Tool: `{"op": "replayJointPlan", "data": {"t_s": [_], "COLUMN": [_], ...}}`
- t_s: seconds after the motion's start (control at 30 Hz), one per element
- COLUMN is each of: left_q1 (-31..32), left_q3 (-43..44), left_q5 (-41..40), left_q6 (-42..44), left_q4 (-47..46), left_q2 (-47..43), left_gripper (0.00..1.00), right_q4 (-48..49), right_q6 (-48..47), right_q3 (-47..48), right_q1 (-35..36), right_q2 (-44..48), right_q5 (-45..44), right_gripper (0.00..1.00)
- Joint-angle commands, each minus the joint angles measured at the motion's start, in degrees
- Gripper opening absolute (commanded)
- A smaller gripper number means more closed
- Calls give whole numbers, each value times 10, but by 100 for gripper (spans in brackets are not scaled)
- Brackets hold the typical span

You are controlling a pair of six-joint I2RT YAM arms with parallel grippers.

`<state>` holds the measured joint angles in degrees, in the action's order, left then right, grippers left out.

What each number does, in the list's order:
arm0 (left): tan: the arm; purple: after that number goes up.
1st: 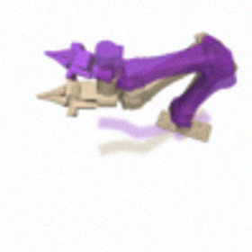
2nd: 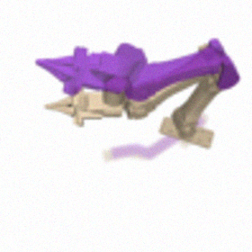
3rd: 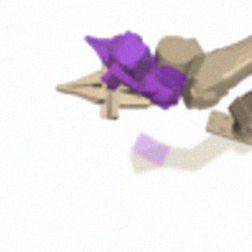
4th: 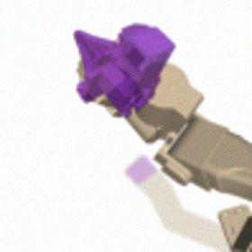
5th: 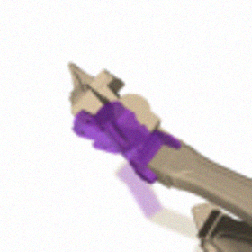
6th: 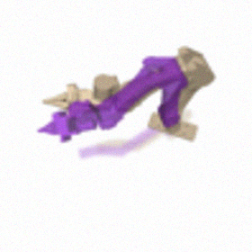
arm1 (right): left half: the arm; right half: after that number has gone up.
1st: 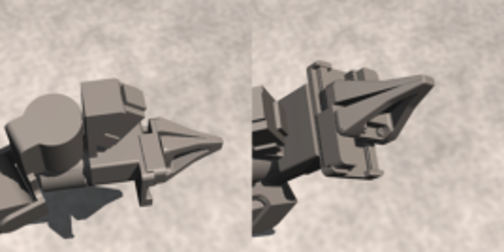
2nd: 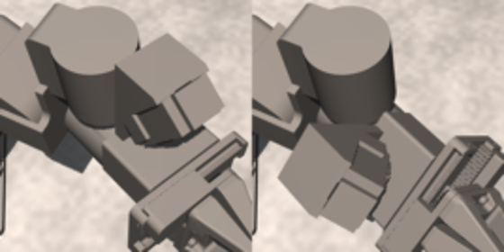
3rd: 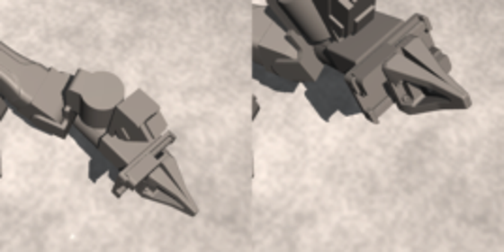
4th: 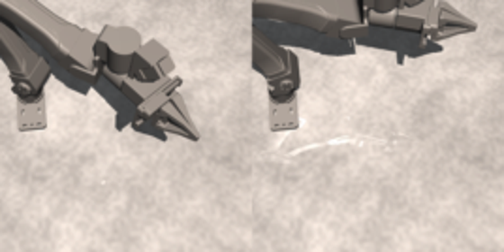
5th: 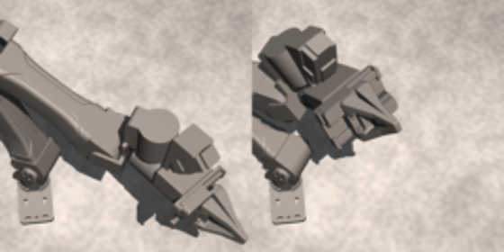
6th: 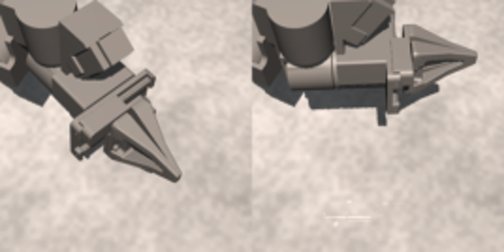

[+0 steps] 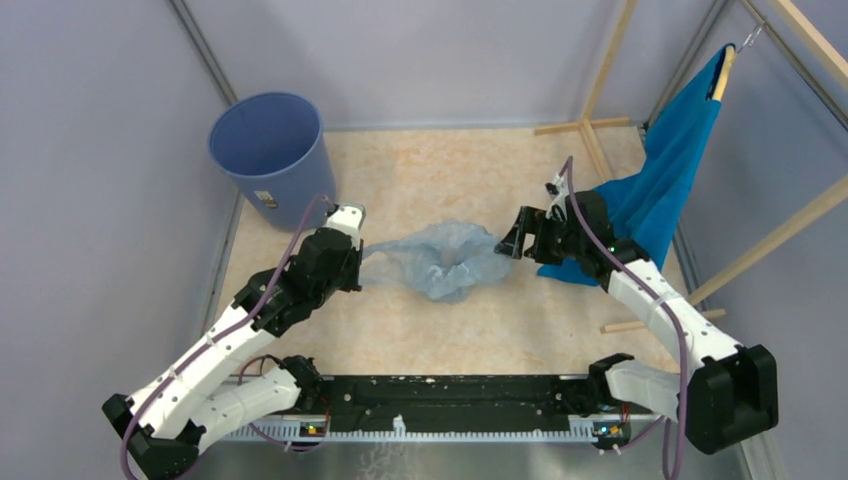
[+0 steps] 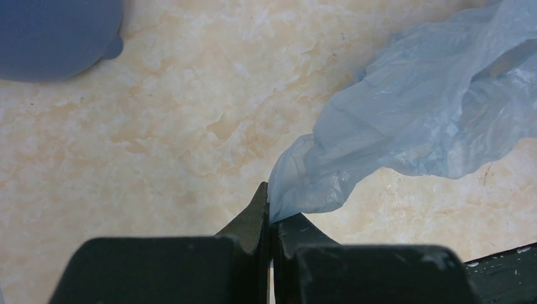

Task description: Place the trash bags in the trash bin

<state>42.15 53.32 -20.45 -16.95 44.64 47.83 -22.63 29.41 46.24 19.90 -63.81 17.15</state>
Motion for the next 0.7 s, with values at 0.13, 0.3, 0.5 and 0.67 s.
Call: {"op": "replayJointPlan", "data": {"t_s": [0.13, 0.3, 0.5, 0.67], "left_q1": [1, 1, 1, 1], "left_q3": [1, -1, -1, -2], "left_q5": [14, 9, 14, 20], "left_q6": [12, 12, 10, 8], "left_q4": [-32, -33, -33, -34], "left_q2": [-5, -4, -8, -3], "left_gripper": [0, 0, 0, 0], "right_q4": [64, 10, 67, 108], "right_q6": [-25, 14, 1, -5], "right_q3": [-6, -4, -46, -57], "right_q1": [-3, -26, -61, -27], "right_q2": [97, 105, 13, -80], "right_q5": [77, -86, 26, 86], "right_gripper": [90, 84, 77, 76]}}
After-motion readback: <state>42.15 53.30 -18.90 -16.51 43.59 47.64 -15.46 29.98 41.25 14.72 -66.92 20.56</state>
